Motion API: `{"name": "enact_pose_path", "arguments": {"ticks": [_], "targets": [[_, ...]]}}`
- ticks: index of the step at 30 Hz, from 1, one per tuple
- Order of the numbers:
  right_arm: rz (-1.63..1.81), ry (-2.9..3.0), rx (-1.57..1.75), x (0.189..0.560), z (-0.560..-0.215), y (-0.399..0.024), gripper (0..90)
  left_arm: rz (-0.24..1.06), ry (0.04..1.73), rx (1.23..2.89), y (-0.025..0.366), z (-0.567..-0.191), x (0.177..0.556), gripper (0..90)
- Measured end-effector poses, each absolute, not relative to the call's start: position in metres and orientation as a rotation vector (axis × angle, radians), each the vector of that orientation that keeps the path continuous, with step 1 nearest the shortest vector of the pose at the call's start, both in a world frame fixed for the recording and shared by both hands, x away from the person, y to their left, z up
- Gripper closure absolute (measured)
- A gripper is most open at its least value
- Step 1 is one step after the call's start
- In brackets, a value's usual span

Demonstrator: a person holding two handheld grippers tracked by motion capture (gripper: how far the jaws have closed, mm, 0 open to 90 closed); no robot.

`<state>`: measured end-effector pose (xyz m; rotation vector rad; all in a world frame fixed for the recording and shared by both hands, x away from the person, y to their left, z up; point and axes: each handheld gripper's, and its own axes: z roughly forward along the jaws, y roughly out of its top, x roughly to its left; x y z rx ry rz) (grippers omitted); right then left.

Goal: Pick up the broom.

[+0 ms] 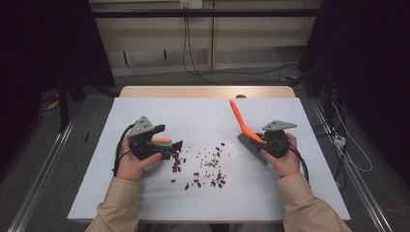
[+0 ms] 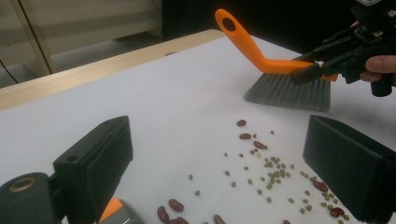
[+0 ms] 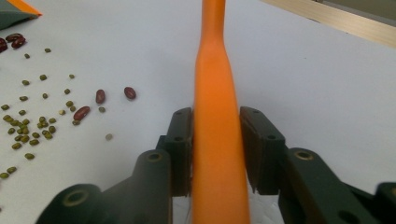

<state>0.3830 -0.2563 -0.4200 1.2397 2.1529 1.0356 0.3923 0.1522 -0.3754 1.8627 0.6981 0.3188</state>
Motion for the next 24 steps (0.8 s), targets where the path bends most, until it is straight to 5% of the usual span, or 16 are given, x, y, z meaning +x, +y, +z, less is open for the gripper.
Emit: {"name": "enact_pose_path", "arguments": {"ticks": [24], "targets": [[1.089,2.069,1.19,0.398,-0.407,-0.242,71.7,0.335,0.738,1.884,0.178,-0.385,0.389,7.0]]}}
